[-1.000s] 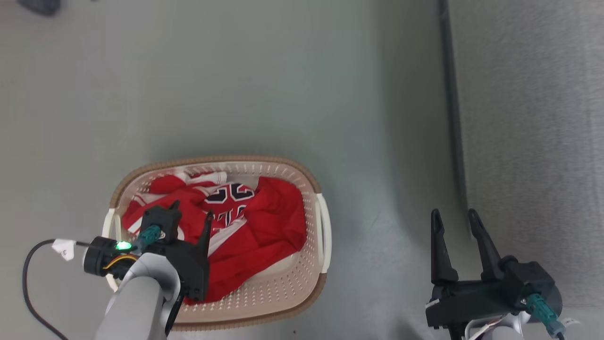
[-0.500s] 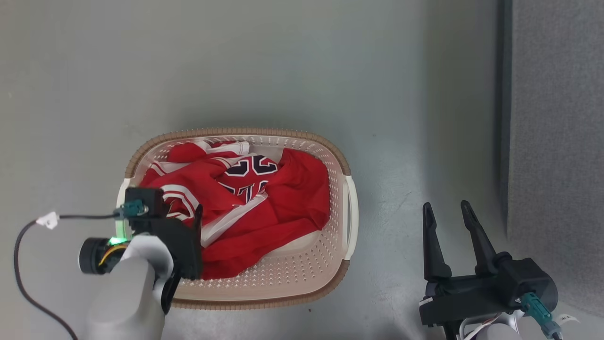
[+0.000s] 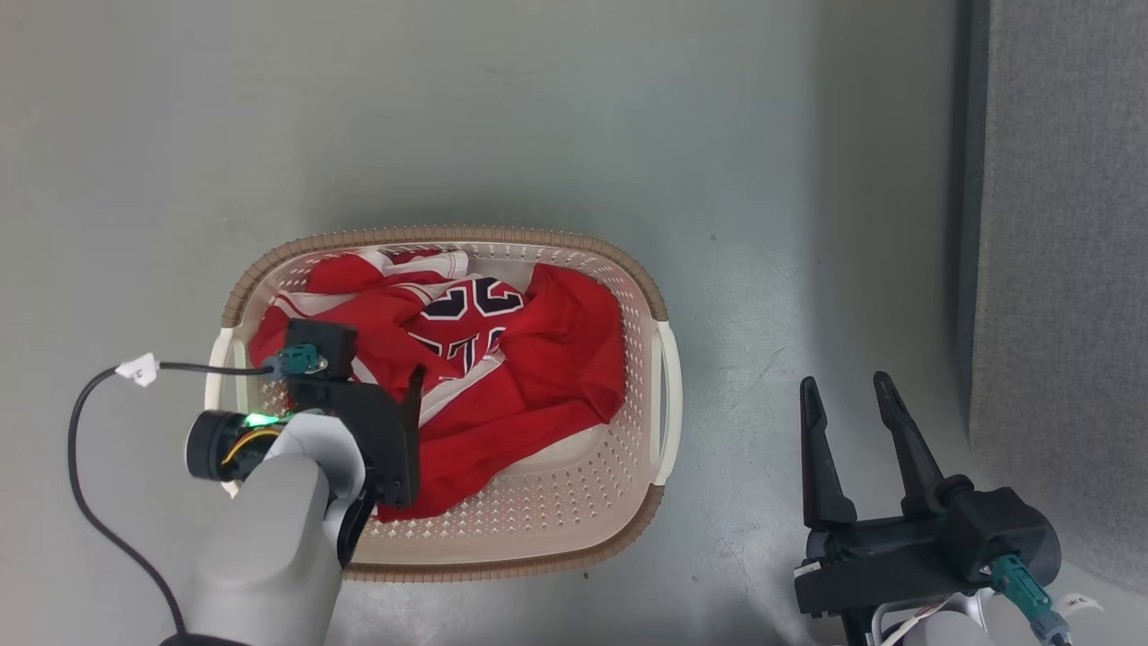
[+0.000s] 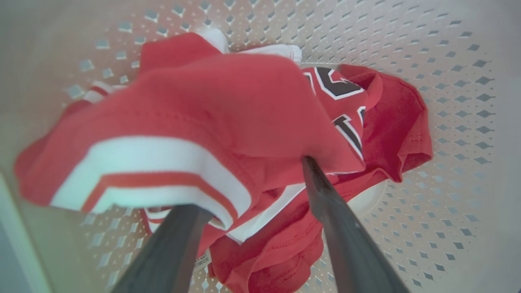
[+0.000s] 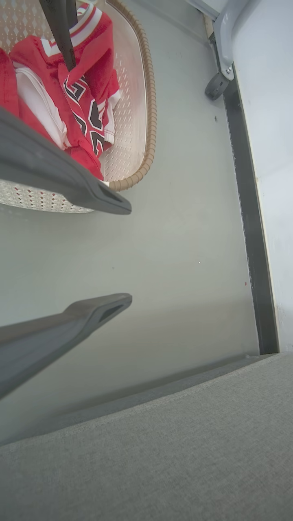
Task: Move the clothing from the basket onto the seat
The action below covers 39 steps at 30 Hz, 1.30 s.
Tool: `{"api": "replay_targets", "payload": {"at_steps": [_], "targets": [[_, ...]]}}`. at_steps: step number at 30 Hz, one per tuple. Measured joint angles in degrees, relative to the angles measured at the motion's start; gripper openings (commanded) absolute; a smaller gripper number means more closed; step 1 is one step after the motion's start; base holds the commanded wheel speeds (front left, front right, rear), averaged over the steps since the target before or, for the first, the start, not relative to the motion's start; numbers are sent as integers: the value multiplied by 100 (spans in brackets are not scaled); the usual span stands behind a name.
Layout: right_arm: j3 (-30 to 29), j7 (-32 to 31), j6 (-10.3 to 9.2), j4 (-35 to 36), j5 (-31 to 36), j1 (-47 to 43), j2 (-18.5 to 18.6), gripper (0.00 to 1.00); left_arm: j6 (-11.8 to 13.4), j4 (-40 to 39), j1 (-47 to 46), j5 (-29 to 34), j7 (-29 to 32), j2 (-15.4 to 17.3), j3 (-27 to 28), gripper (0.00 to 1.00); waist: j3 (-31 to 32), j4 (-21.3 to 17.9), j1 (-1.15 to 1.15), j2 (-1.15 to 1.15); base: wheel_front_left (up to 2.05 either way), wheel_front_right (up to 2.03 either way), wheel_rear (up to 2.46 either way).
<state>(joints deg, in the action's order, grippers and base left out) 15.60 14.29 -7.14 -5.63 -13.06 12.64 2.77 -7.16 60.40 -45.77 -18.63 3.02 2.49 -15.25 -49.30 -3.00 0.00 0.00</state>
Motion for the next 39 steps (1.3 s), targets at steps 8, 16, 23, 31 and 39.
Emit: {"api": "replay_targets", "payload": {"at_steps": [8, 16, 23, 31, 39], "targets": [[3, 0, 0, 187, 108, -2, 3, 100, 0, 26, -259, -254, 49, -30, -304, 100, -79, -50, 0, 0, 0, 0, 0], [12, 0, 0, 368, 205, -30, 3, 100, 0, 193, -429, -293, 137, -42, -601, 100, -153, -104, 0, 0, 0, 0, 0], [21, 1, 0, 608, 250, -108, 3, 100, 0, 424, -538, -347, 194, -44, -700, 100, -217, -154, 0, 0, 0, 0, 0], [89, 1, 0, 927, 296, -175, 3, 100, 0, 786, -554, -394, 209, -55, -686, 100, -289, -182, 0, 0, 0, 0, 0], [86, 1, 0, 1054, 312, -232, 3, 100, 0, 906, -579, -557, 249, -63, -710, 0, -321, -162, 0, 0, 0, 0, 0]]}}
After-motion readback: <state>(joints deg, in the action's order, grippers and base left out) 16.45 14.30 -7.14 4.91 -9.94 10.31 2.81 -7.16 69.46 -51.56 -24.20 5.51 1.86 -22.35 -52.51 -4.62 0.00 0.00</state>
